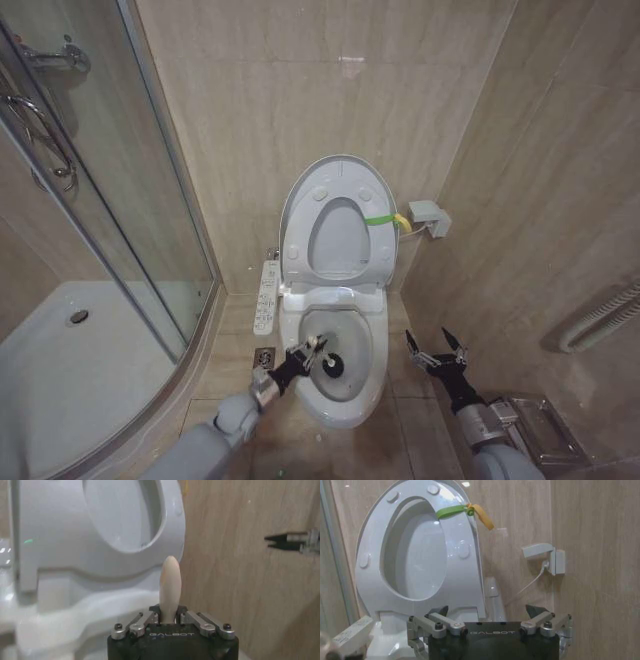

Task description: Open the toilet lid, clean the toilet bowl with a toilet brush, close the toilet lid, and flush.

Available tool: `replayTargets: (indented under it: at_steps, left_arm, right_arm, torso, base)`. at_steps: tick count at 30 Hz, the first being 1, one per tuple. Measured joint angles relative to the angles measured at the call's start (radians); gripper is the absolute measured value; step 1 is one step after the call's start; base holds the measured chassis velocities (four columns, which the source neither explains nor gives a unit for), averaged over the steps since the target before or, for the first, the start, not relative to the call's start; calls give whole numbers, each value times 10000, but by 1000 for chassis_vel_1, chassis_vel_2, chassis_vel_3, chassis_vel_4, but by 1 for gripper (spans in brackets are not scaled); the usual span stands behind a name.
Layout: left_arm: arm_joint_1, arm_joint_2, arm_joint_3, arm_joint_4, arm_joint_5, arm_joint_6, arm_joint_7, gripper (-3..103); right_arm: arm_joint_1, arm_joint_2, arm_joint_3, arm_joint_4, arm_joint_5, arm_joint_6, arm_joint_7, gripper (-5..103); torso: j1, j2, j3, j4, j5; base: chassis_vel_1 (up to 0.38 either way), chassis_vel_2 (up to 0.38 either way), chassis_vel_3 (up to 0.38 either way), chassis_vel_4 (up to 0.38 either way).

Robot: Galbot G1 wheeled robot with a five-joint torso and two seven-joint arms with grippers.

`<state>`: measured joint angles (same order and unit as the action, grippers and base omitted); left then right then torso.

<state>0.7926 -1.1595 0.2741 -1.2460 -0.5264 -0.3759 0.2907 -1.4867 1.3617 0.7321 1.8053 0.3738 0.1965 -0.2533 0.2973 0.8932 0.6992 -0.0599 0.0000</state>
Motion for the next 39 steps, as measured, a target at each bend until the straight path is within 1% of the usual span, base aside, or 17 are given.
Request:
replayTargets:
  at_steps: [5,6,7,10,12,13,16,20,21,25,31,32,34,35,37,38,39]
  left_arm:
    - [131,239,130,-1022,-52,165,-185,19]
    - [359,426,158,-1422,66,236,-281,19]
    - [359,426,158,-1422,66,236,-281,19]
    - [1067,826,54,-2315,374,368,-446,19]
    - [1251,908,4,-2491,451,374,-469,19]
    - [1438,953,-99,-2546,649,340,-456,19]
    - [1498,913,-244,-2340,876,237,-441,19]
    - [1185,625,-464,-1226,956,91,-401,19]
    - [1185,625,-464,-1226,956,91,-401,19]
    - [441,166,-396,91,517,-208,-55,19]
    - [-215,-215,-256,914,219,-374,199,19]
    - [-325,-266,-215,927,143,-403,227,19]
    - [-312,-172,-97,393,70,-401,216,19]
    - [-312,-172,-97,393,70,-401,216,19]
    - [-108,34,89,-309,89,-365,117,19]
    - [15,128,181,-602,129,-313,46,19]
    - [15,128,181,-602,129,-313,46,19]
  right_arm:
    - [0,0,0,-1,0,0,0,100]
    - [0,0,0,0,0,0,1,100]
    - [0,0,0,0,0,0,1,100]
    - [0,0,0,0,0,0,1,100]
    - [0,0,0,-1,0,0,0,100]
    - [0,0,0,-1,0,0,1,100]
    - [0,0,0,0,-1,0,0,100]
    - [0,0,0,0,0,0,0,100]
    - [0,0,0,0,0,0,0,100]
    - [0,0,0,0,0,0,1,100]
    - [0,0,0,0,0,0,0,100]
    - [0,0,0,-1,0,0,0,100]
    - [1,0,0,0,0,0,0,100]
    - [1,0,0,0,0,0,0,100]
    - [1,0,0,0,0,0,3,100]
    - [0,0,0,0,0,0,2,100]
    - [0,0,0,0,0,0,2,100]
  torso:
    - [-1,0,-1,3,0]
    - [0,0,0,4,0]
    - [0,0,0,4,0]
    - [-1,0,0,7,0]
    - [-1,0,-1,7,1]
    - [-2,0,-1,7,0]
    - [-2,0,-1,6,0]
    - [-2,0,-1,5,0]
    - [-2,0,-1,5,0]
    - [-1,0,0,5,-1]
    - [-1,0,0,3,1]
    - [0,0,0,3,-1]
    - [0,-1,0,5,2]
    - [0,-1,0,5,2]
    - [0,0,-1,2,0]
    - [0,0,0,6,1]
    - [0,0,0,6,1]
  base:
    - [0,0,0,0]
    - [0,0,0,0]
    - [0,0,0,0]
    - [0,0,0,0]
    - [0,0,0,0]
    - [0,0,0,0]
    - [0,0,0,0]
    - [0,0,0,0]
    - [0,0,0,0]
    - [0,0,0,0]
    - [0,0,0,0]
    - [0,0,0,0]
    - [0,0,0,0]
    - [0,0,0,0]
    - [0,0,0,0]
    - [0,0,0,0]
    - [0,0,0,0]
